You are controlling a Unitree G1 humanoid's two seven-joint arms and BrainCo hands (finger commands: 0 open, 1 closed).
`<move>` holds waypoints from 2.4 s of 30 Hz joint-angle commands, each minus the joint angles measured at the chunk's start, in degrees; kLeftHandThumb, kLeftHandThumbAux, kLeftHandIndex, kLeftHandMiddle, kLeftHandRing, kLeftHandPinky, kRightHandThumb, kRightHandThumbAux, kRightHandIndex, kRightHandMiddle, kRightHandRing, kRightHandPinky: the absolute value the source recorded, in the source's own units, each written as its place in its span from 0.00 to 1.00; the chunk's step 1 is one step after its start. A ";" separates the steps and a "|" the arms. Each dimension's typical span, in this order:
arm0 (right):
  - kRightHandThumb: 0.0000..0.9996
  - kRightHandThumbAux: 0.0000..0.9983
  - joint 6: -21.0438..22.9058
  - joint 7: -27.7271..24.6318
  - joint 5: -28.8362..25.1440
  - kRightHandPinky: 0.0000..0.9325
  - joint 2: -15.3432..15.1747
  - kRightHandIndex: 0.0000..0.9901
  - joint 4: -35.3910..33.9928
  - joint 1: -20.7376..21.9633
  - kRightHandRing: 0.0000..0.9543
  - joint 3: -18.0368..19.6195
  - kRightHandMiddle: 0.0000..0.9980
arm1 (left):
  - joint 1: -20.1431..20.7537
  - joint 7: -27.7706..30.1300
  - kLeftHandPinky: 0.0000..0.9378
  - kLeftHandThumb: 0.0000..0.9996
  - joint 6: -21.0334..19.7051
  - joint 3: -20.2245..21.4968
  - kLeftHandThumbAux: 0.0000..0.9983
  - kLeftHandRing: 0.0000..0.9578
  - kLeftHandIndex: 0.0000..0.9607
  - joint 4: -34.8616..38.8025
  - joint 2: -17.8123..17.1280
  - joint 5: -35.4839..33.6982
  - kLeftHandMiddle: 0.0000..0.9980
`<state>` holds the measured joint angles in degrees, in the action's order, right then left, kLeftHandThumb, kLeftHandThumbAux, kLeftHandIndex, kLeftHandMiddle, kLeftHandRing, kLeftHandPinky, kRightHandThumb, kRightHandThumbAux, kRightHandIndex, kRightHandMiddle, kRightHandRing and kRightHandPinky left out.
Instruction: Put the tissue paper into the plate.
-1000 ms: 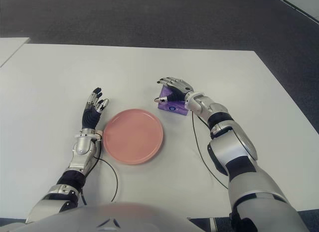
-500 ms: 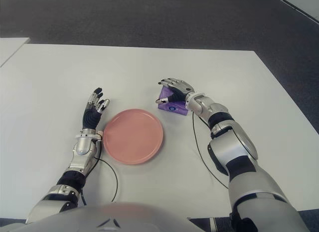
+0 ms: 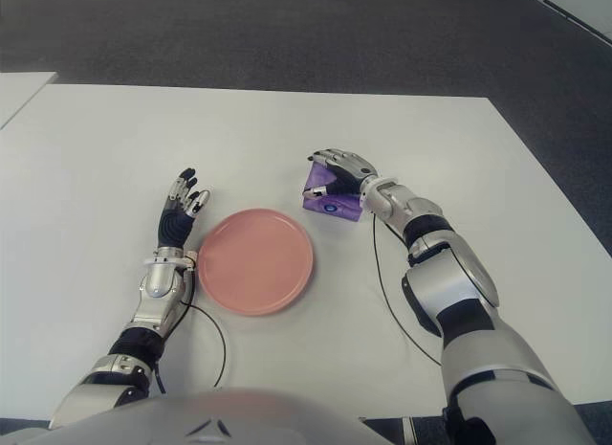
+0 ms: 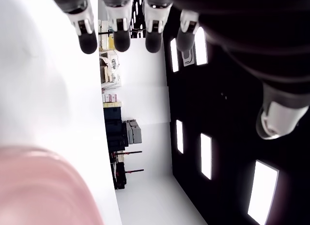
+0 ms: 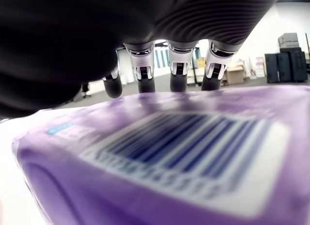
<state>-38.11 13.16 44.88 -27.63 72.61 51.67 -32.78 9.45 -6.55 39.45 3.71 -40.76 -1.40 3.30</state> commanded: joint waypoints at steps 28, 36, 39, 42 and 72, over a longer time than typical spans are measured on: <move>0.19 0.25 -6.36 -3.43 -2.42 0.00 -12.84 0.00 -16.11 -7.61 0.00 3.99 0.00 | -1.66 0.15 0.00 0.00 -1.23 -0.12 0.45 0.00 0.00 0.48 -0.07 -0.24 0.00; 0.17 0.25 -5.70 -4.91 -2.20 0.00 -13.15 0.00 -18.88 -9.57 0.00 4.76 0.00 | -1.58 0.25 0.00 0.00 -1.14 0.01 0.46 0.00 0.00 0.39 0.08 -0.58 0.00; 0.17 0.24 -5.72 -5.67 -2.10 0.00 -12.94 0.00 -19.22 -10.11 0.00 4.63 0.00 | -1.52 -0.31 0.00 0.00 -1.24 -0.11 0.46 0.00 0.00 0.25 0.10 -0.03 0.00; 0.17 0.24 -5.77 -6.15 -1.99 0.00 -12.56 0.00 -19.16 -10.33 0.00 4.42 0.00 | -1.58 -0.27 0.00 0.00 -1.26 -0.19 0.46 0.00 0.00 0.31 0.16 0.03 0.00; 0.18 0.25 -4.50 2.67 2.42 0.00 -4.90 0.00 -5.47 -7.15 0.00 -1.08 0.00 | -2.32 0.21 0.00 0.00 -1.32 -0.42 0.49 0.00 0.00 1.44 0.42 -0.31 0.00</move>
<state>-42.17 15.70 45.79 -32.90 65.52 44.04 -32.66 7.88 -6.54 38.41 3.40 -38.77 -1.29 2.92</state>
